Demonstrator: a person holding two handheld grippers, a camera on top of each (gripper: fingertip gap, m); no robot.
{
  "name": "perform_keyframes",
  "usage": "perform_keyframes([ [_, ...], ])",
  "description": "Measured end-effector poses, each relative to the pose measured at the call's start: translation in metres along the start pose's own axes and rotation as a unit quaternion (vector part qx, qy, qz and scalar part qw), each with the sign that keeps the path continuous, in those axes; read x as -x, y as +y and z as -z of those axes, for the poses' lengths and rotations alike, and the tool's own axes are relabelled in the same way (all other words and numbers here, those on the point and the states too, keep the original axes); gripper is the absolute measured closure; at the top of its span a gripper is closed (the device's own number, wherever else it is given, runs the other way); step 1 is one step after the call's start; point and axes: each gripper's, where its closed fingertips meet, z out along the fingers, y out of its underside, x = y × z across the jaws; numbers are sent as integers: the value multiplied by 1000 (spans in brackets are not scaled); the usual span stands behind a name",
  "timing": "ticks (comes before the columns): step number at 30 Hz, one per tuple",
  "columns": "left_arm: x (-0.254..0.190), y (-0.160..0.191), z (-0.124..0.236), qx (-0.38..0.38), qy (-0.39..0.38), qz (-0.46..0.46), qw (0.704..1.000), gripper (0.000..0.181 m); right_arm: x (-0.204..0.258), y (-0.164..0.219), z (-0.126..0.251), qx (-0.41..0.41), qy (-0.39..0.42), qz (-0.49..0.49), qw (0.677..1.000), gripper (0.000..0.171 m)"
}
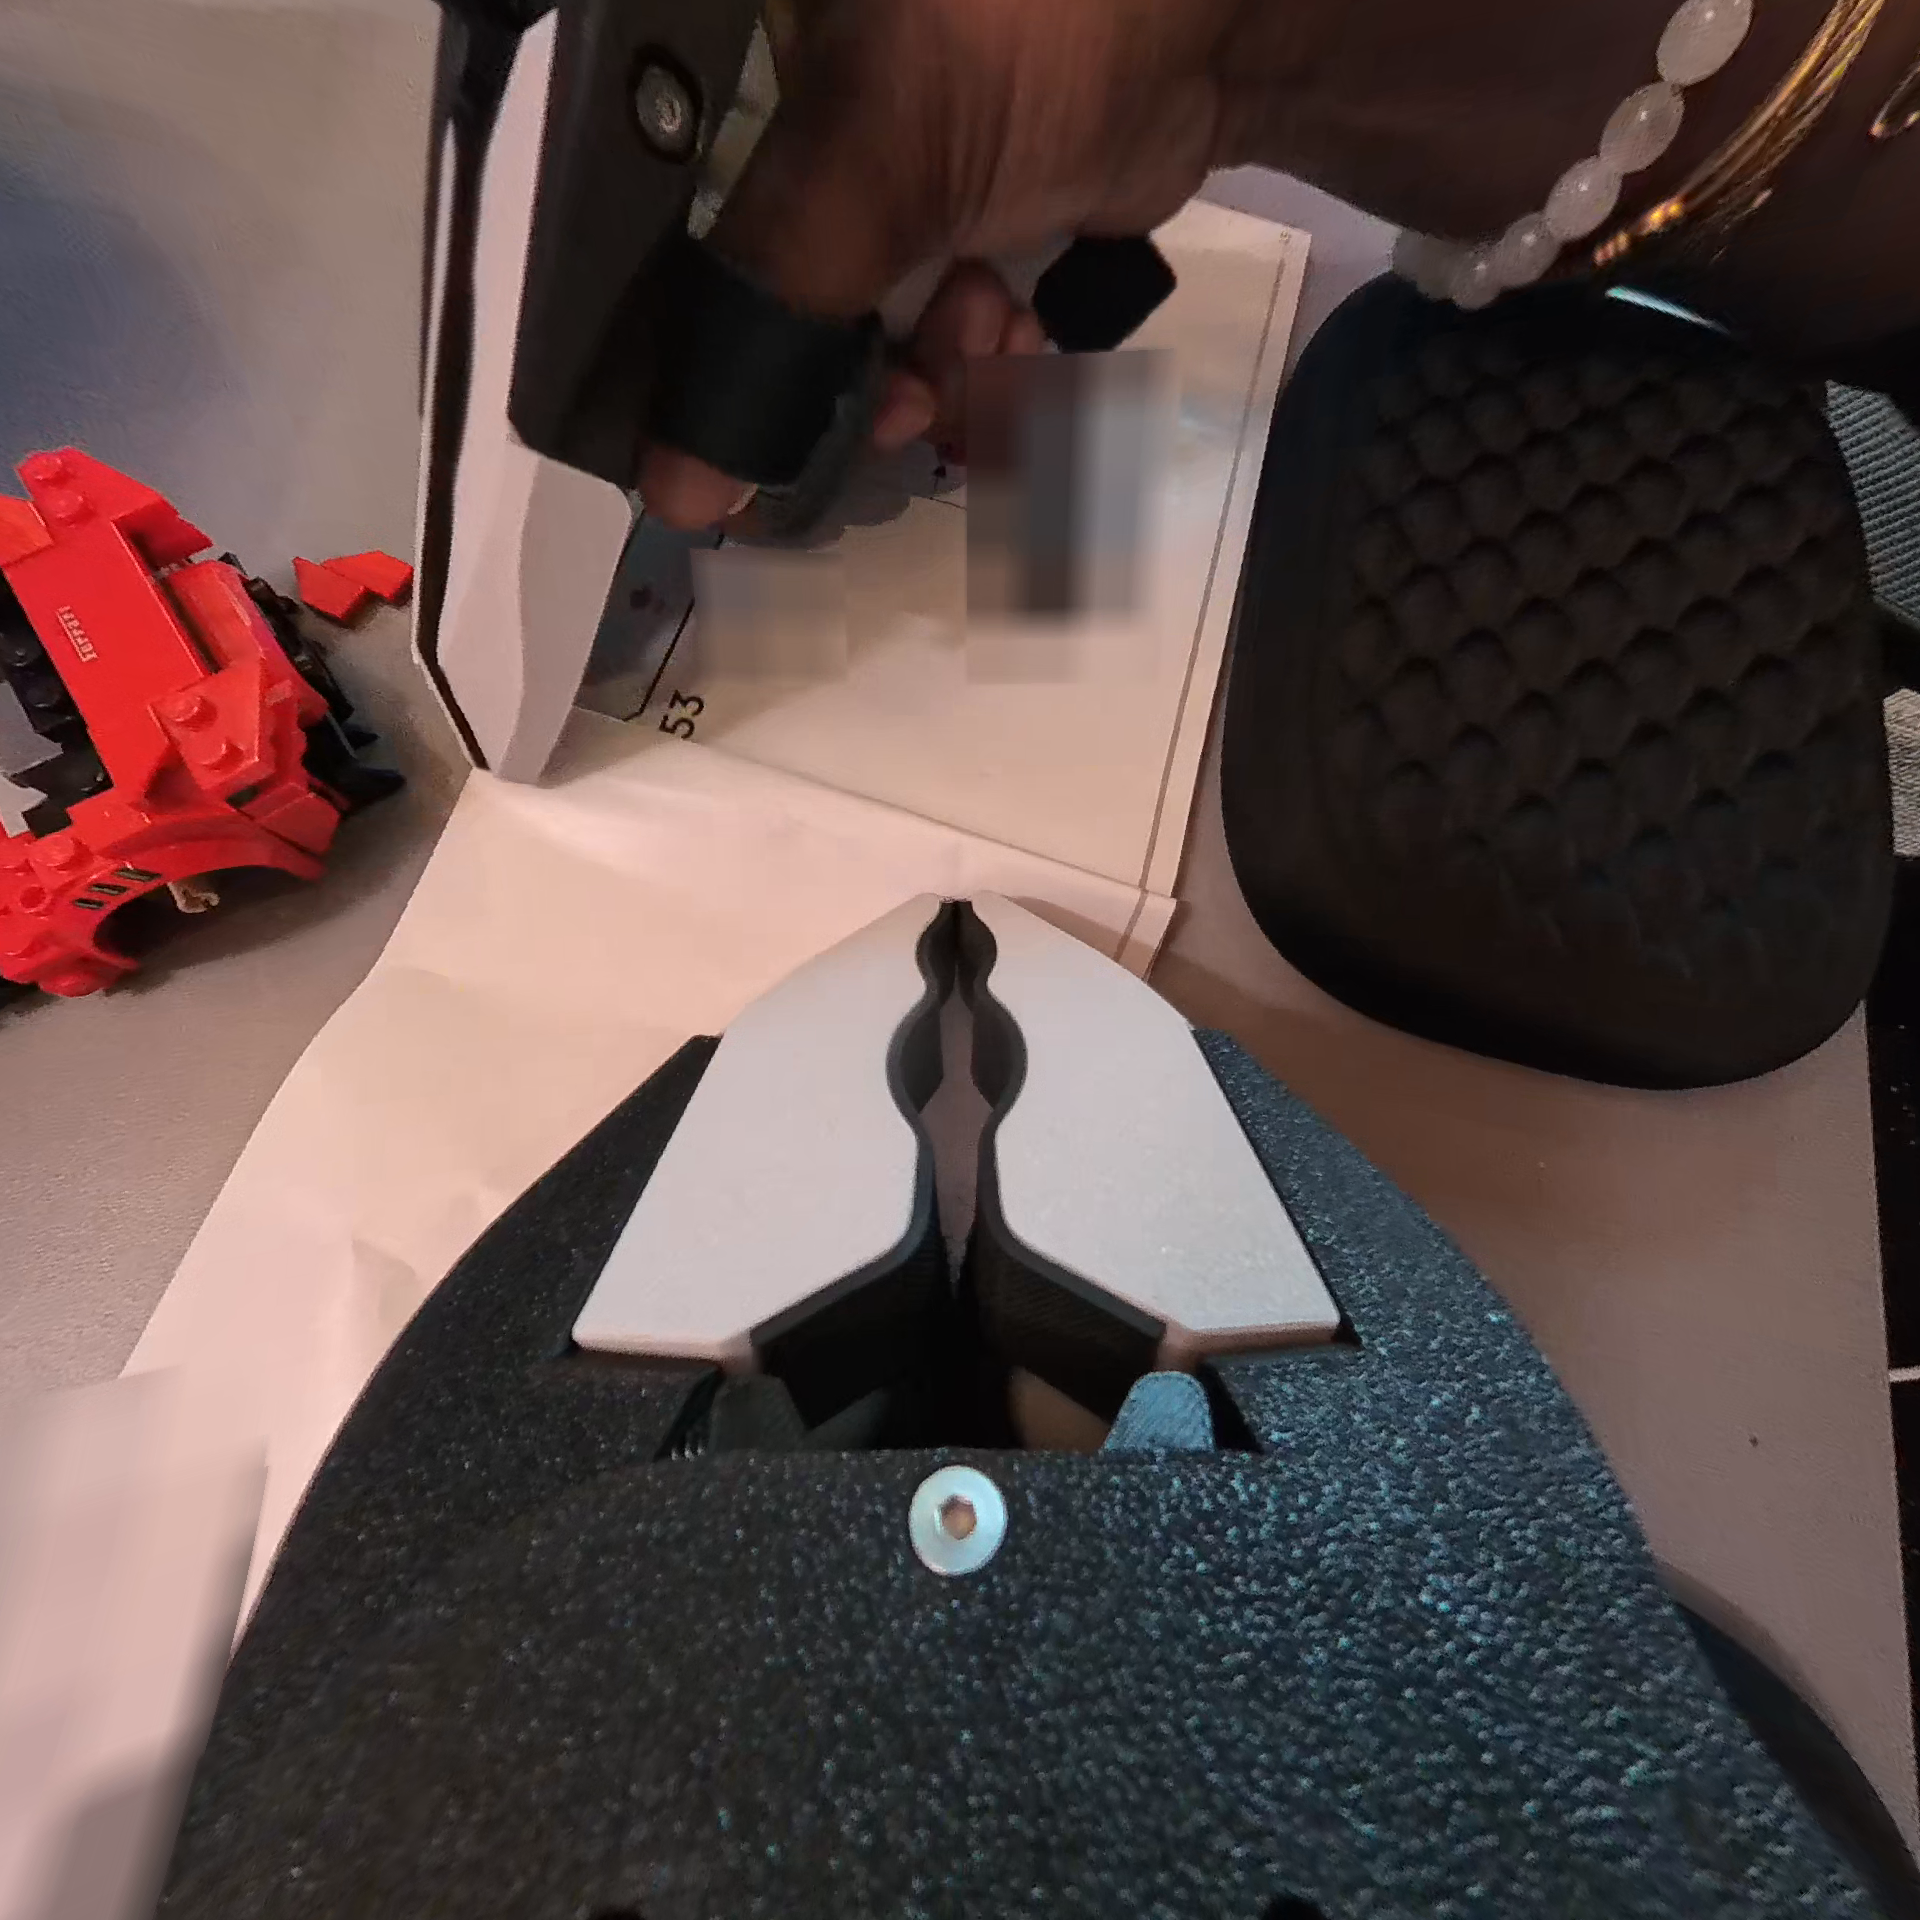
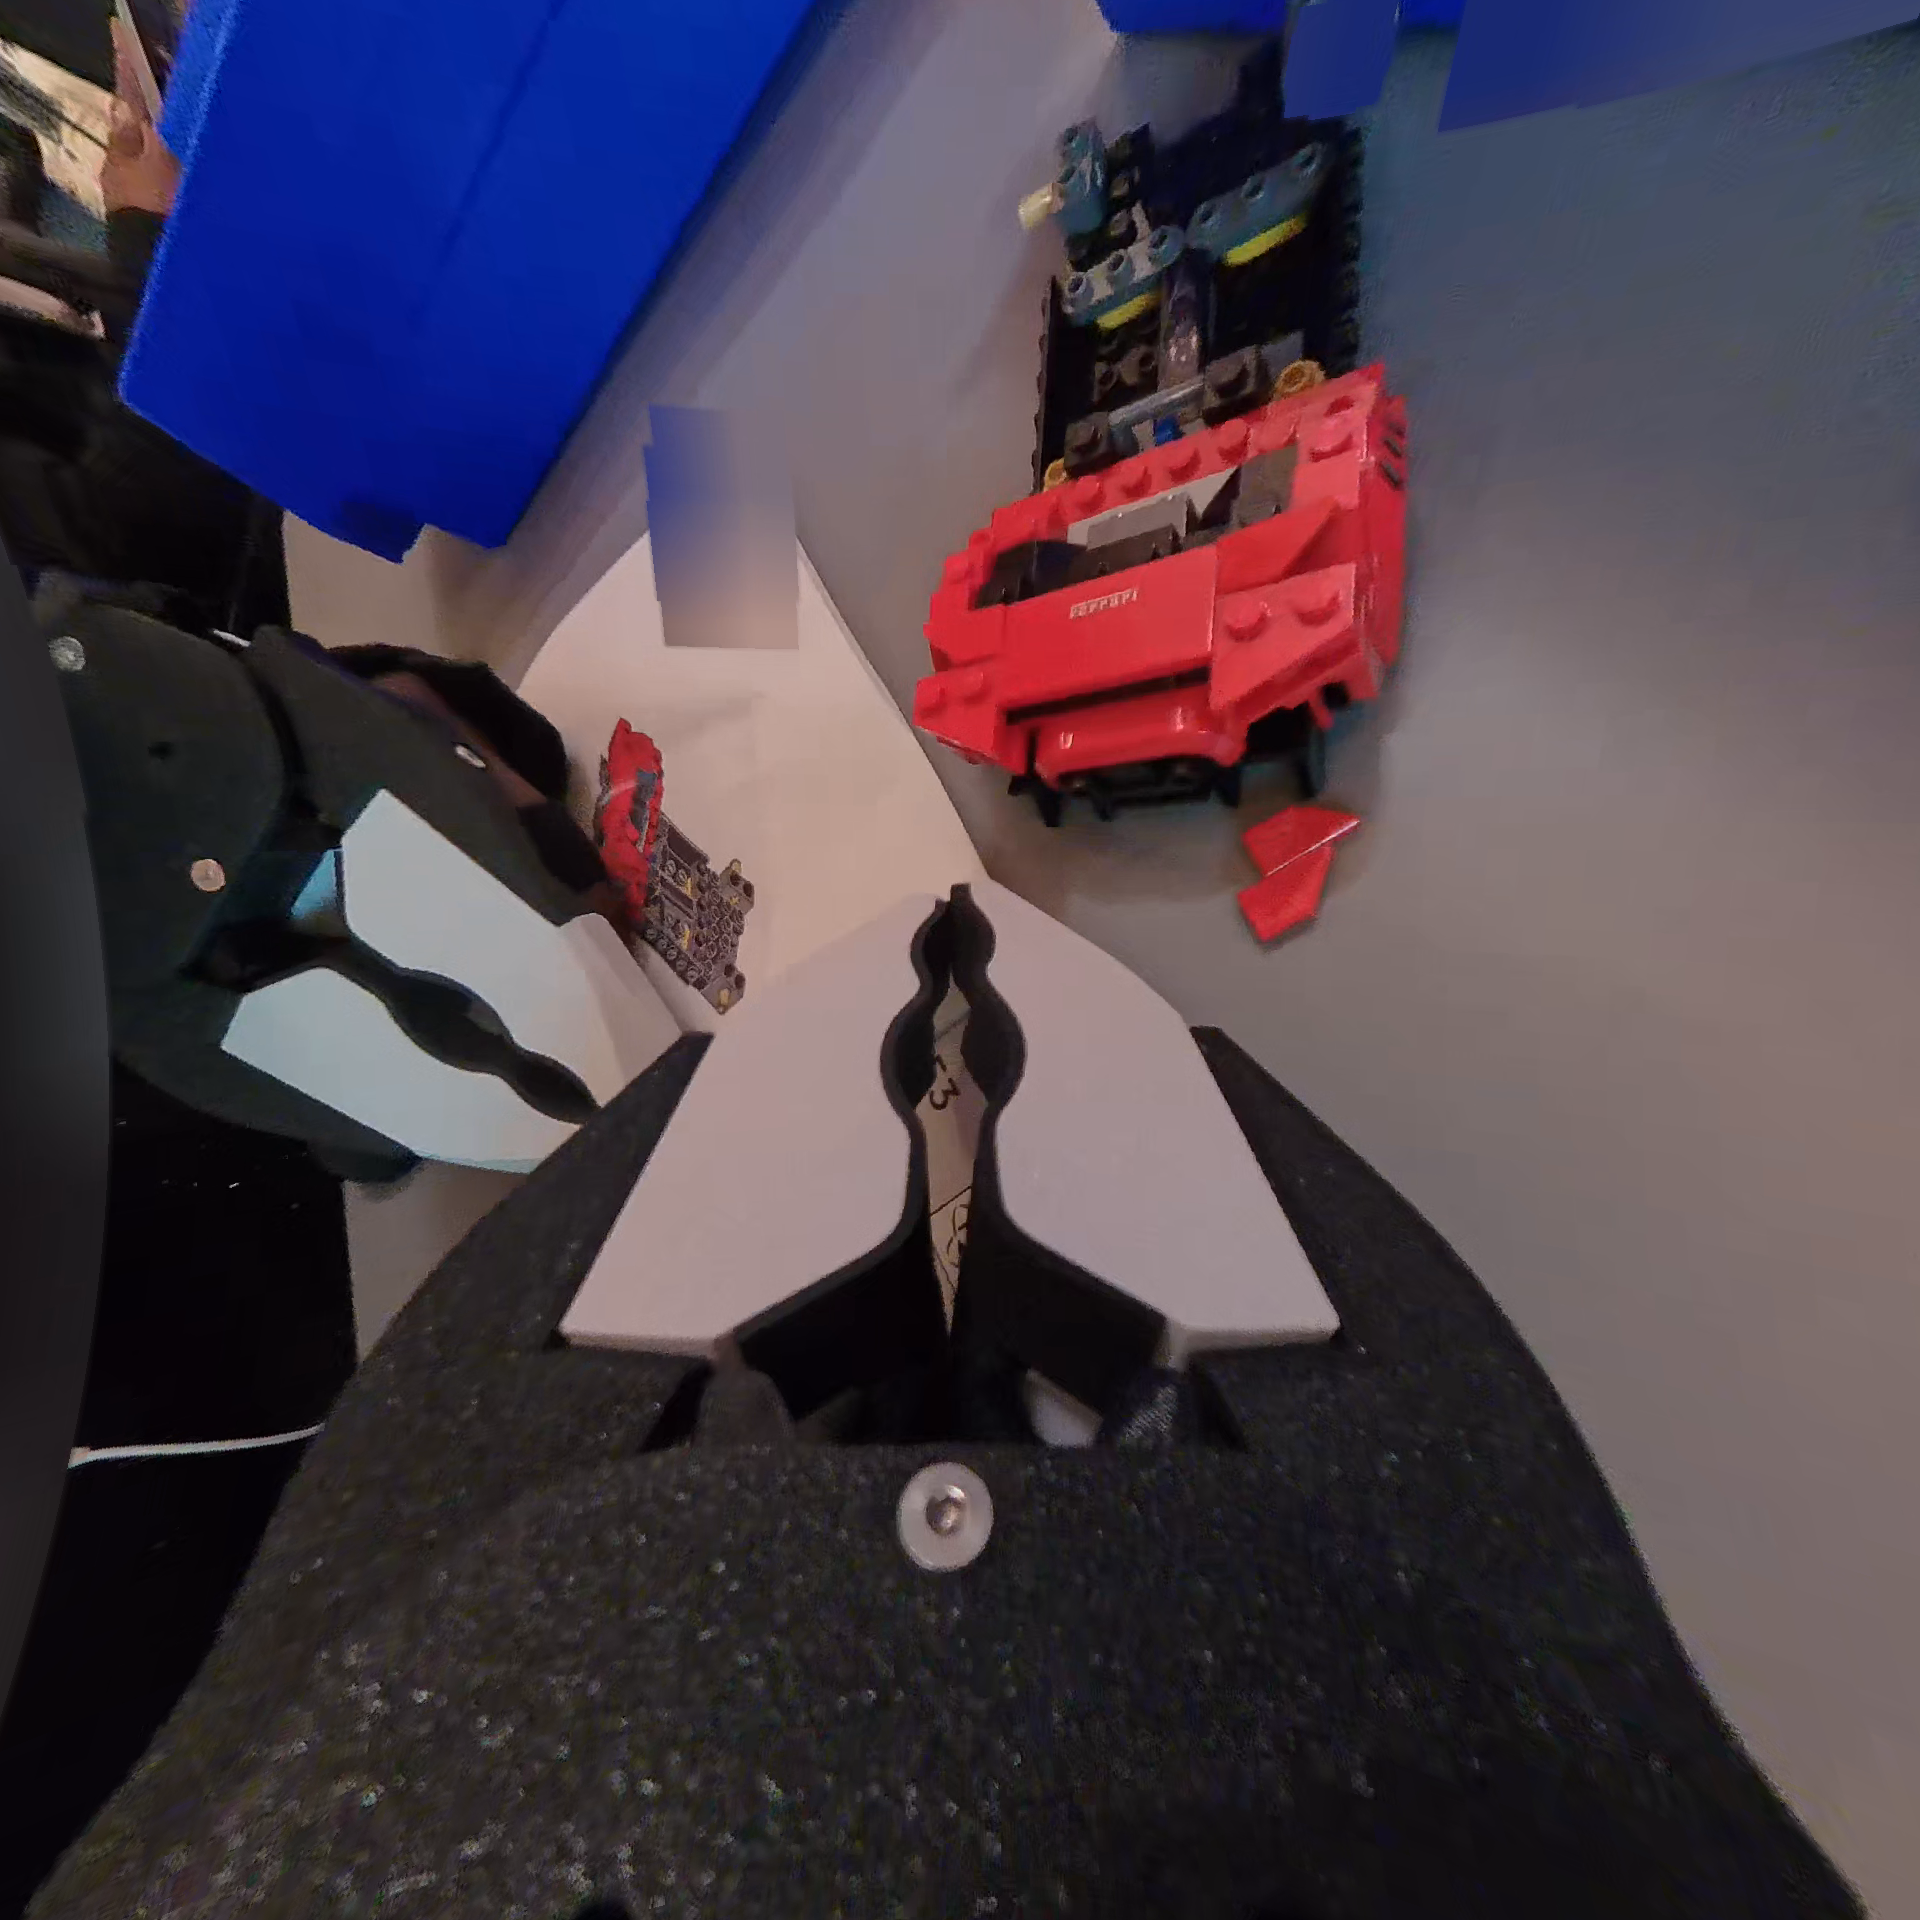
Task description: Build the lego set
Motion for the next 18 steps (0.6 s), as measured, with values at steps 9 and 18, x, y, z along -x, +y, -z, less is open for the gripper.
perform_keyframes([
  [9, -1, -1, 1, -3, 28, 31, 999, 181, 55, 51, 6, 44, -84, -58, 994, 171],
  [18, -1, -1, 1, -3, 20, 21, 1000, 181, 81, 86, 10, 142, -100, 0, 985, 171],
])
